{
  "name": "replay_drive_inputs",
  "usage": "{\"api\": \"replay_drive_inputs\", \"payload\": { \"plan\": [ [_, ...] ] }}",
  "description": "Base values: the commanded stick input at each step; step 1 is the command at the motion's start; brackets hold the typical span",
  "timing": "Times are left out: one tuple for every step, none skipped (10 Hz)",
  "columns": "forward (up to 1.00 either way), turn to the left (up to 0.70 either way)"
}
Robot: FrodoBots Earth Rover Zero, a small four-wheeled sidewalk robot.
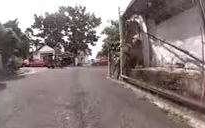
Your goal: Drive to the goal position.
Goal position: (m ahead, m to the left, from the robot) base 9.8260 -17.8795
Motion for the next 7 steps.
{"api": "replay_drive_inputs", "payload": {
  "plan": [
    [0.70, 0.00],
    [0.70, 0.00],
    [0.70, 0.00],
    [0.70, 0.00],
    [0.70, 0.00],
    [0.70, 0.04],
    [0.70, 0.22]
  ]
}}
